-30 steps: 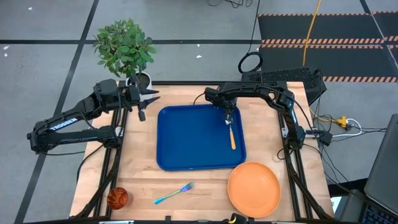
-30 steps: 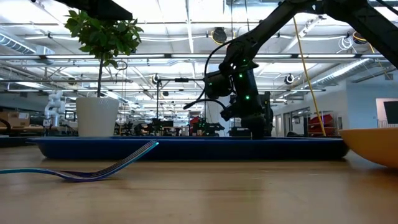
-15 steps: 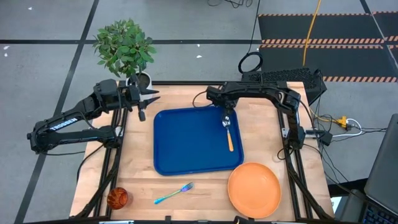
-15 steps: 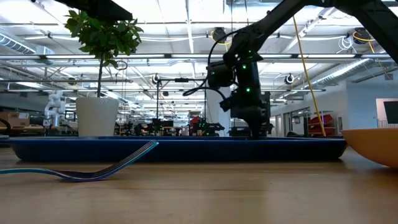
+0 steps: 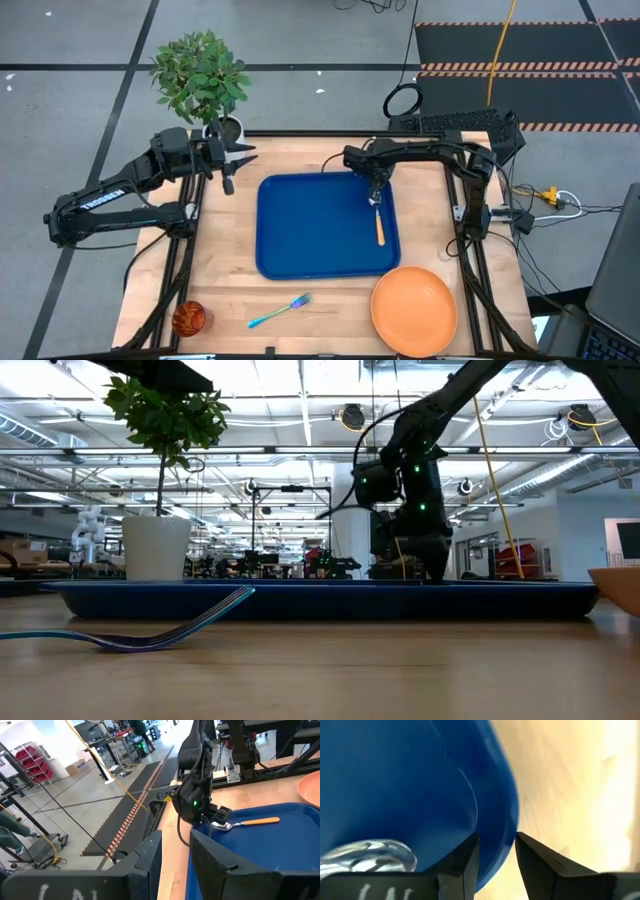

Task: Pick and place plate/cup/fork/spoon on tray
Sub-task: Adjust the serving tray, then put the plate on the serving tray to the left of the spoon

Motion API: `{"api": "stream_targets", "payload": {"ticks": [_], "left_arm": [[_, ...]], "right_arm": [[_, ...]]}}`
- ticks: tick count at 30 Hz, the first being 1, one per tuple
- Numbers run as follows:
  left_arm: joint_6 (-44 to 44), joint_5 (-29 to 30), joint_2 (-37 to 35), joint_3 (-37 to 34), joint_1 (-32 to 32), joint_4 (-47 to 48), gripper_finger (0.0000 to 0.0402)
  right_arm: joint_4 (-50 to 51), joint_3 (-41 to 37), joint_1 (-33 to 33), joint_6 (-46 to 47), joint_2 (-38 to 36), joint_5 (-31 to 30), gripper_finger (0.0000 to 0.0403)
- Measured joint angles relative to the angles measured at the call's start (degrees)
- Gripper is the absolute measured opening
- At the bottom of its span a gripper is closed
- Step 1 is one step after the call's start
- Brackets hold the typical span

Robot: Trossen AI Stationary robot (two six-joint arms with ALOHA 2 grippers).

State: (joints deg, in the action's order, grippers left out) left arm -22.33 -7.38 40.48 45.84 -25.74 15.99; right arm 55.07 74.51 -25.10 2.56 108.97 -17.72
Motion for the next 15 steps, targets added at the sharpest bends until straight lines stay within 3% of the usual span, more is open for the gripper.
{"api": "stream_targets", "payload": {"ticks": [15], "left_arm": [[0.02, 0.0, 0.0, -0.01, -0.01, -0.41, 0.0104]], "right_arm": [[-4.78, -1.76, 0.07, 4.05, -10.79, -0.15, 0.0116]]}}
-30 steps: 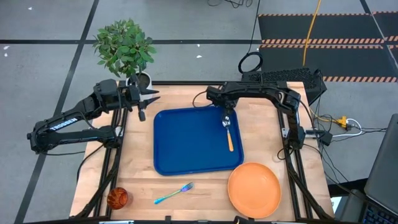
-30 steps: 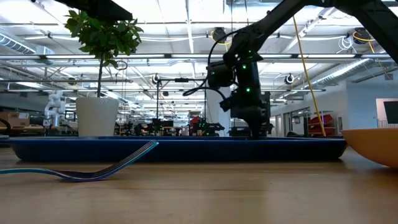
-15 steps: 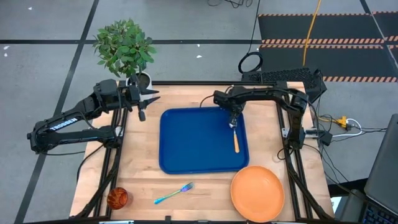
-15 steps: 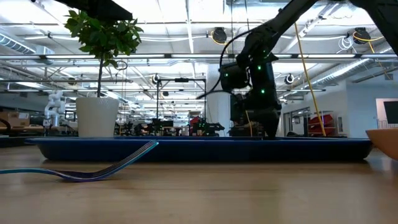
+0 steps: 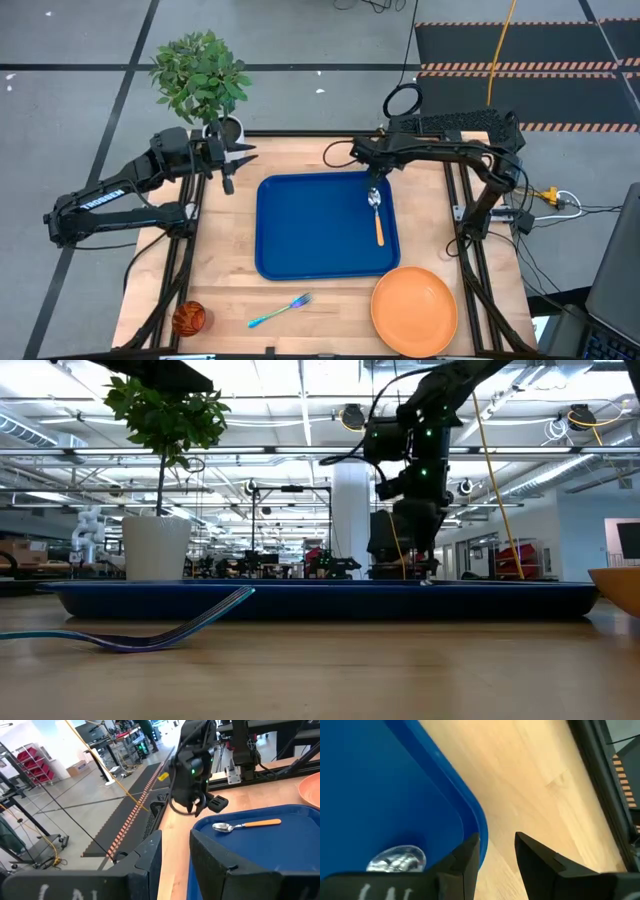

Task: Pick and place plate/cup/fork/spoon on tray
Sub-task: Put the plate on the serving tray to the left of the spoon

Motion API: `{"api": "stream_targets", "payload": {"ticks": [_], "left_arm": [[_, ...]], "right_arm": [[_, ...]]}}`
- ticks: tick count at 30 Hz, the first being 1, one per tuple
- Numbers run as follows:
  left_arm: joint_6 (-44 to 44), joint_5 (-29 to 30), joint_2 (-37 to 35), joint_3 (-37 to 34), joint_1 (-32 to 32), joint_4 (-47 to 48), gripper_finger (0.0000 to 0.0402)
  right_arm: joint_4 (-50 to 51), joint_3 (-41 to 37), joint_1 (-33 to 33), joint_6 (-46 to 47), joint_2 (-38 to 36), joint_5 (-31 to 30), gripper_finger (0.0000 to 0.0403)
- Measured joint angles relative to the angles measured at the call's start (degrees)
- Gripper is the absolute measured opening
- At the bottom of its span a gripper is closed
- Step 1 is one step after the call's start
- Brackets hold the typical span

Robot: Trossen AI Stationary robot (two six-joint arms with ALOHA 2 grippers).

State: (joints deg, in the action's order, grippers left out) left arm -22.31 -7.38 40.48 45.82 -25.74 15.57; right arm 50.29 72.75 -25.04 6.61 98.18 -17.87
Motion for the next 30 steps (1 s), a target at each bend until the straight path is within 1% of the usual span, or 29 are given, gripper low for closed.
{"api": "stream_targets", "payload": {"ticks": [2, 5, 7, 8, 11, 13, 15, 19, 23, 27, 30], "left_arm": [[0.0, 0.0, 0.0, 0.0, 0.0, 0.0, 0.0104], [0.0, 0.0, -0.01, 0.0, 0.01, 0.0, 0.0104], [0.0, -0.02, -0.01, 0.0, 0.01, 0.0, 0.0104], [0.0, 0.0, -0.01, 0.0, -0.01, 0.0, 0.0104], [0.0, 0.0, 0.01, 0.01, -0.01, 0.0, 0.0104], [-0.02, 0.0, -0.01, 0.0, -0.01, 0.0, 0.0104], [-0.02, 0.0, 0.01, 0.0, -0.01, 0.0, 0.0104], [-0.02, 0.0, 0.01, 0.01, -0.01, 0.0, 0.0104], [0.11, 0.0, 0.01, 0.02, -0.01, -0.13, 0.0104], [1.56, -0.02, 0.0, 0.0, -0.01, -0.12, 0.0104], [2.46, -0.02, -0.01, 0.0, 0.0, 0.28, 0.0104]], "right_arm": [[0.06, 0.0, 0.19, 0.52, -0.38, 0.79, 0.0116], [0.08, 0.0, 0.84, 0.92, -0.49, 6.3, 0.0116], [-0.05, -0.4, 2.01, 1.52, -0.49, 8.66, 0.0116], [0.05, -0.78, 2.89, 1.8, -0.49, 8.79, 0.0116], [1.72, -1.93, 6.14, 2.36, -0.49, 5.48, 0.0116], [2.69, -2.33, 8.35, 1.88, -0.49, 4.65, 0.0116], [2.49, -2.47, 10.68, 1.65, -0.49, 5.21, 0.0116], [2.64, -2.47, 16.22, 2.03, -0.49, 8.35, 0.0116], [5.8, -2.47, 21.48, 8.14, -0.51, 12.12, 0.0116], [13.38, -2.47, 26.79, 16.7, -1.37, 16.1, 0.0116], [19.46, -2.47, 31.49, 22.44, -2.71, 16.73, 0.0116]]}}
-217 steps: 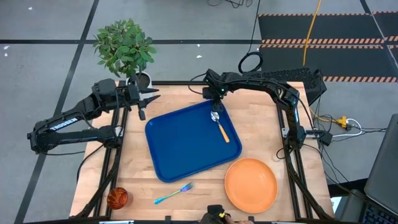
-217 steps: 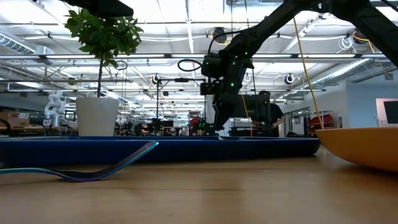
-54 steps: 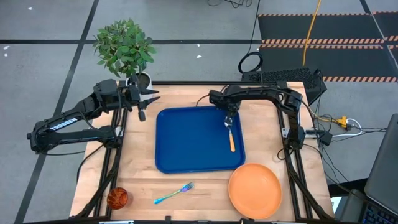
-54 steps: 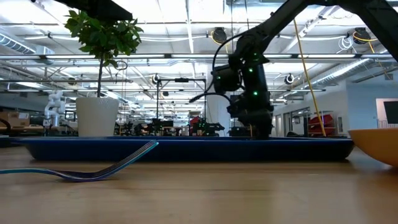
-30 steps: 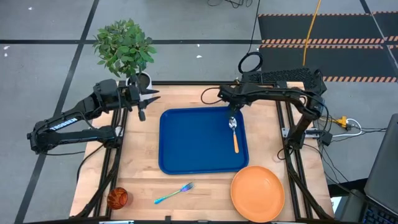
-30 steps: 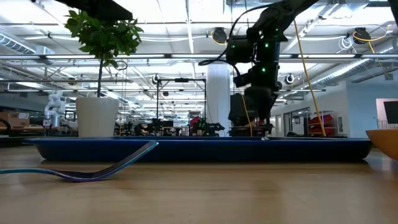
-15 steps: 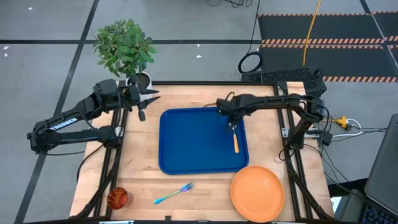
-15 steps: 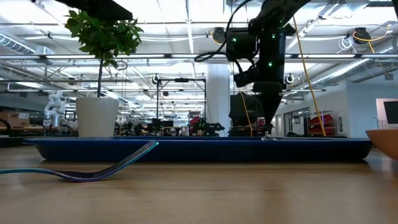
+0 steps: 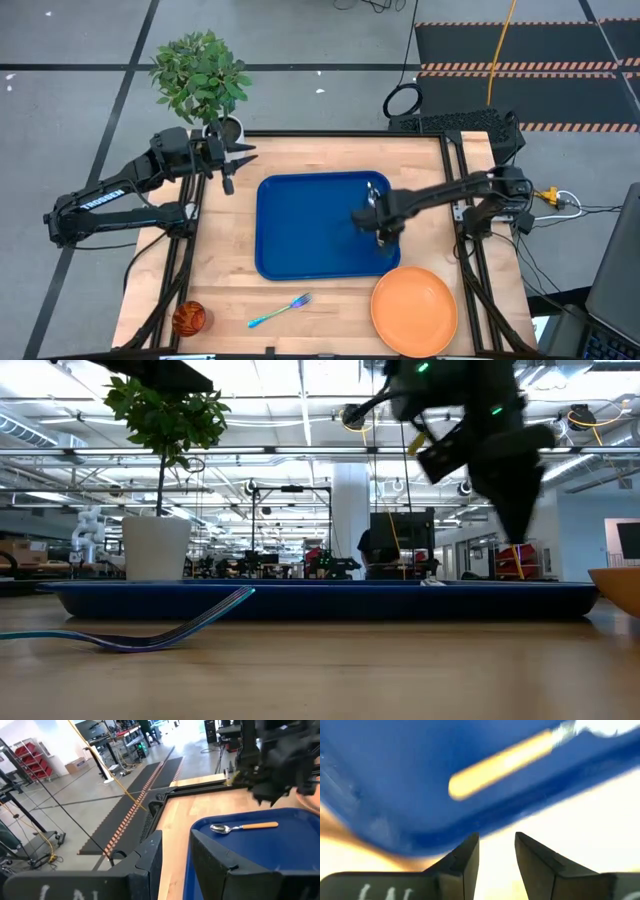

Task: Pick and place plate/cup/fork/spoon on tray
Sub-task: Put the plate on the serving tray to the left of the spoon

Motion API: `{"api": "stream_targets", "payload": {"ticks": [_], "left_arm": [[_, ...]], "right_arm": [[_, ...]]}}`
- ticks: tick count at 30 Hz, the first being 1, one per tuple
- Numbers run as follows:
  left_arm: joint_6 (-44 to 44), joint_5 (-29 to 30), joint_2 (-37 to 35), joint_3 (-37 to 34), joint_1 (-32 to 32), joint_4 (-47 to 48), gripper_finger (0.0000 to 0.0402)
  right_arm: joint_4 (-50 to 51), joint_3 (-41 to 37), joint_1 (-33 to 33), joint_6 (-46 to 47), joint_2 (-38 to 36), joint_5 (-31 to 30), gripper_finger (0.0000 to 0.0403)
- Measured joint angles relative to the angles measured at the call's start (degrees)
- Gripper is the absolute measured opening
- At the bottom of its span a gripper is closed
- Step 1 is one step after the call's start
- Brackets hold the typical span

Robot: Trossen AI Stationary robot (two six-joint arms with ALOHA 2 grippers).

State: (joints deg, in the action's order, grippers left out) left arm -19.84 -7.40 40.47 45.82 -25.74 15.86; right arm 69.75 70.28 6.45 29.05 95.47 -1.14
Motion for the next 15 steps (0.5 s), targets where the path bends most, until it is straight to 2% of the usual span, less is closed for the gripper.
{"api": "stream_targets", "payload": {"ticks": [6, 15], "left_arm": [[0.31, -0.02, 0.02, 0.0, 0.0, 0.49, 0.0104], [0.36, -0.04, 0.01, 0.0, 0.01, 0.57, 0.0104]], "right_arm": [[1.72, 0.0, 10.07, 11.31, -3.55, 3.0, 0.0116], [0.11, -1.35, 22.7, 28.14, -4.25, 2.81, 0.0116]]}}
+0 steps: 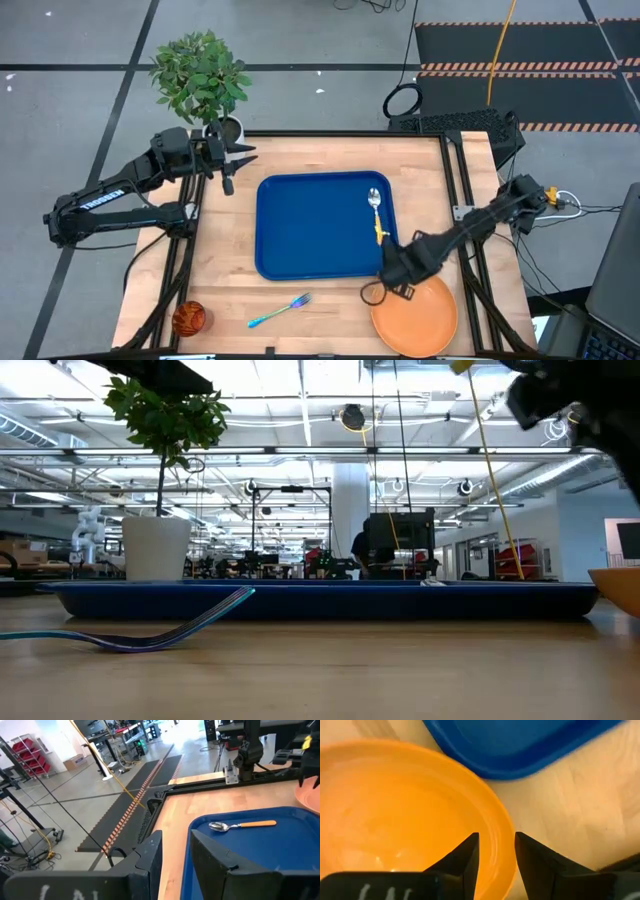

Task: Pick and place plate/cup/fork/spoon on tray
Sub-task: Put the plate on the serving tray to the left of the spoon

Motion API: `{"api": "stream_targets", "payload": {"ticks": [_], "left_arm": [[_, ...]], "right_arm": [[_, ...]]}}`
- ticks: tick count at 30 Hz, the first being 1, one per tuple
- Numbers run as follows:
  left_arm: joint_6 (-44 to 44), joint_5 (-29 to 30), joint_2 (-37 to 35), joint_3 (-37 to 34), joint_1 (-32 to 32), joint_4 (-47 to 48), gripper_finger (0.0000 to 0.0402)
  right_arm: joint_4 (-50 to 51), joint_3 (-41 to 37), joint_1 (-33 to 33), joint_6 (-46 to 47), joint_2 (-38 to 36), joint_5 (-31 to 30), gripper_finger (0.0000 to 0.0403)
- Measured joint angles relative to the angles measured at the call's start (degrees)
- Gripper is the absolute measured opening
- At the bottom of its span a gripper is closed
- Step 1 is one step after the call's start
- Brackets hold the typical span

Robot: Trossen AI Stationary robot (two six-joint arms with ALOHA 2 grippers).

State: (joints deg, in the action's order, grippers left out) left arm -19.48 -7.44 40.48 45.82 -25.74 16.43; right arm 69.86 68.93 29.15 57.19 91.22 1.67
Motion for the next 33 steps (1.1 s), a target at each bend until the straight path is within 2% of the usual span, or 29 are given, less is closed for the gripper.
{"api": "stream_targets", "payload": {"ticks": [8, 16, 20, 26, 33], "left_arm": [[-0.03, -0.06, -0.01, 0.0, 0.0, 0.04, 0.0104], [-0.29, -0.07, -0.01, 0.0, 0.0, -0.22, 0.0104], [-0.29, -0.07, 0.01, 0.0, 0.0, -0.15, 0.0104], [-0.06, -0.09, 0.0, 0.0, 0.0, 0.02, 0.0104], [0.12, -0.11, -0.01, 0.0, 0.0, 0.02, 0.0104]], "right_arm": [[-5.51, -11.79, 5.49, 7.97, -0.91, 1.23, 0.0116], [-12.3, -21.37, 6.36, 14.44, -10.49, 1.42, 0.0116], [-20.41, -26.94, 6.76, 18.33, -14.87, 1.5, 0.011], [-32.75, -34.5, 7.89, 23.66, -16.98, 5.66, 0.0086], [-33.03, -33.97, 8.91, 24.2, -17.85, 8.74, 0.002]]}}
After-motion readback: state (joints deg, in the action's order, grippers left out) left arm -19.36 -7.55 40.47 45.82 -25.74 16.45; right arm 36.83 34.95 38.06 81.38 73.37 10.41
